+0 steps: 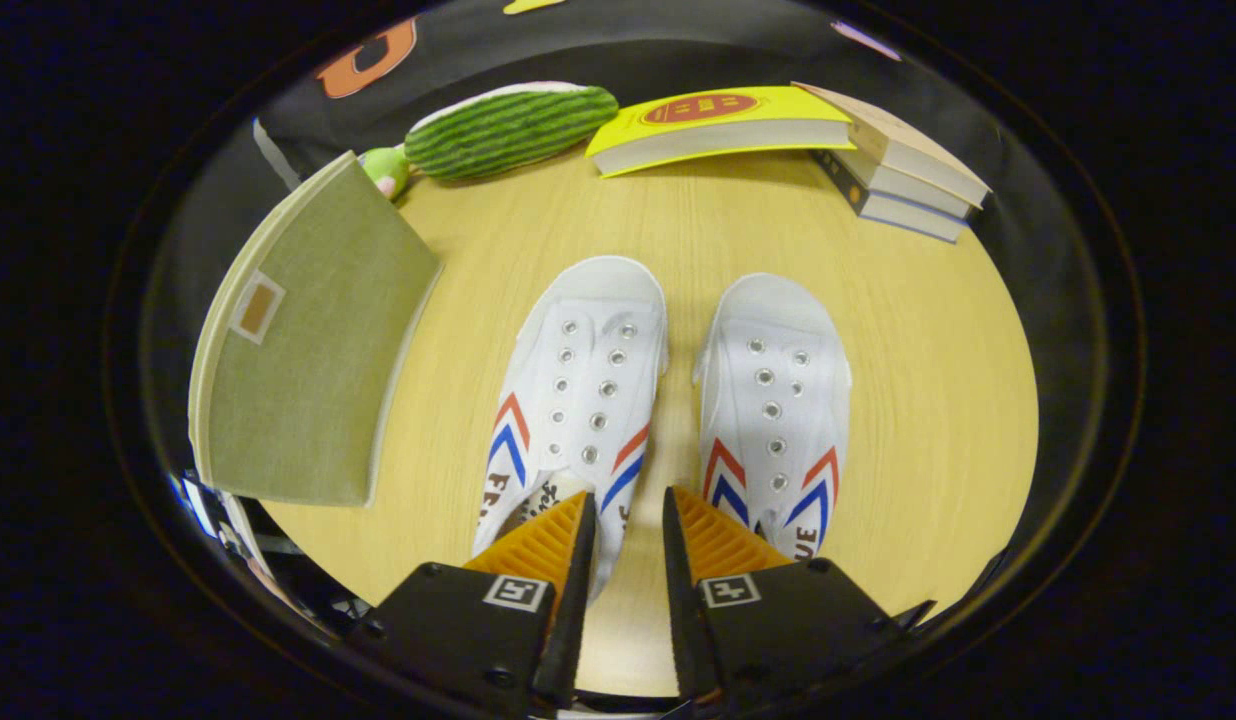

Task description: Open the storage box then place both shoes into the box .Put the left shoe in first, then the right shoe, with the right side of both shoes facing outward in a uniform manner.

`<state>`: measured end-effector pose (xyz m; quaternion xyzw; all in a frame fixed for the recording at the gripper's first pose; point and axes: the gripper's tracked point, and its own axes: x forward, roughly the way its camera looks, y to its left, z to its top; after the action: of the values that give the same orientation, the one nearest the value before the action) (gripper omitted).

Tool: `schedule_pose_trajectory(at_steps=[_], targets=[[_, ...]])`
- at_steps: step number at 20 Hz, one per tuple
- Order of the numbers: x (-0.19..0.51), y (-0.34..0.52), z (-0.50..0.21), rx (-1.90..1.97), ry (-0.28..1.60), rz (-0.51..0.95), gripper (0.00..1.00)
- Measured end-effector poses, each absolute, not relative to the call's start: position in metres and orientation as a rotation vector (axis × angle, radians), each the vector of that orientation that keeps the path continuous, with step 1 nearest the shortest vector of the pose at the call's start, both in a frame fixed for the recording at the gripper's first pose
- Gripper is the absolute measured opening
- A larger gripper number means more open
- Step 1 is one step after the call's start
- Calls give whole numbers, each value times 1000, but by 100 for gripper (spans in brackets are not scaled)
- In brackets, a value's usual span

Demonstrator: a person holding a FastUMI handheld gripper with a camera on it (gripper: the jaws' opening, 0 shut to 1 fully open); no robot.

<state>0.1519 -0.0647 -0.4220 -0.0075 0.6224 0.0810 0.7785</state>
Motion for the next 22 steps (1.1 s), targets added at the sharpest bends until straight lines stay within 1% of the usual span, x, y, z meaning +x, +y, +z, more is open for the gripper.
schedule_pose_trajectory(at_steps=[1,2,3,5,6,8,13,17,22], targets=[[154,-60,-425,7,1354,192,34],[156,-56,-426,17,1353,218,31],[157,-56,-427,27,1357,229,22],[155,-53,-426,105,1368,225,9],[155,-53,-425,131,1364,239,6],[155,-50,-420,196,1328,290,6],[155,-45,-396,269,1288,305,5],[159,-31,-356,277,1228,329,6],[166,3,-289,273,1143,361,6]])
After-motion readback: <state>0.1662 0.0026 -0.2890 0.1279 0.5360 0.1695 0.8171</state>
